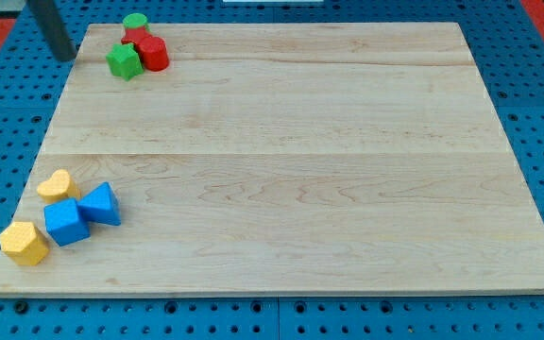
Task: Move the red blocks towards center
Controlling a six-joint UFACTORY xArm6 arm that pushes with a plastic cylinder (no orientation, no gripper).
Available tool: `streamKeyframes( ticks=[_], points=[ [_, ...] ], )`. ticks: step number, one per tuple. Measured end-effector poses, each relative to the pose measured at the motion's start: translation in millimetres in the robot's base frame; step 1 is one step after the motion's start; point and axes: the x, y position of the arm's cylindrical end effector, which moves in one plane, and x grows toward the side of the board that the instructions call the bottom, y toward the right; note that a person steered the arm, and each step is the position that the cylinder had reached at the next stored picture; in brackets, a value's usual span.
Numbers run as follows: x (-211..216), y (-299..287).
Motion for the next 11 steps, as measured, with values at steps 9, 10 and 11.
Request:
streamKeyframes(
  ticks=[9,10,11],
  points=[
    [116,141],
    [153,124],
    [117,67]
  ],
)
